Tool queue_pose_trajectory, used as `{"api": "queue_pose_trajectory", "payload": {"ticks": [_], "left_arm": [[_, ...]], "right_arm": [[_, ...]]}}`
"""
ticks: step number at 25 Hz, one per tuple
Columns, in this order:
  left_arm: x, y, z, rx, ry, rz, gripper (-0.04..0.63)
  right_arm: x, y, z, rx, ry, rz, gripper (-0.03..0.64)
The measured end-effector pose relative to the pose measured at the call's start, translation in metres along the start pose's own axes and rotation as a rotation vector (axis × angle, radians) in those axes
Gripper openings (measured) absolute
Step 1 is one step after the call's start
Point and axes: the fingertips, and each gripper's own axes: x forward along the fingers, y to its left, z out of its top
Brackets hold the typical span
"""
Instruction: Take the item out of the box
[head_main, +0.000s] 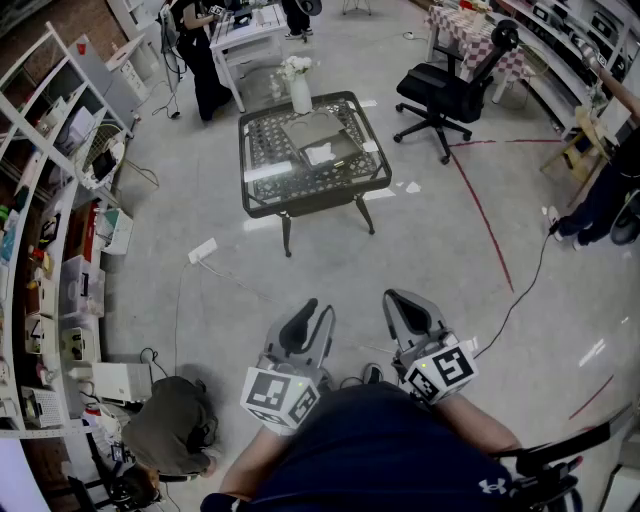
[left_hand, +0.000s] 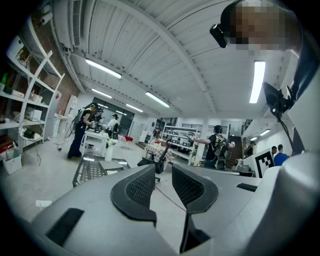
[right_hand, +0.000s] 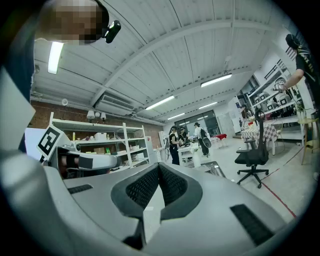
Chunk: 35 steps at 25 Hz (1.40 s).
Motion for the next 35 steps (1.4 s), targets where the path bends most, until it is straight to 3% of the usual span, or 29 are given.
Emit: {"api": "queue_pose_trajectory", "payload": {"ticks": [19,28,35], "left_arm": [[0.015,-0.047,-0.013,-0.008,-0.005,0.070,0.115],[0.043,-0.040,-0.022,-0.022,0.020,0.075,0.115],[0.082,-0.002,-0.015,-0.047,0.030,0.052,0.115]], "right_arm": [[-0.038,-0.038,0.001,0.044,0.007,0.061,0.002],[-0.024,-0.066,-0.011,0.076,0.037,0.050,0.002],[0.017,-0.091,-0.011,0.071,0.054,0.015,0.002]]}}
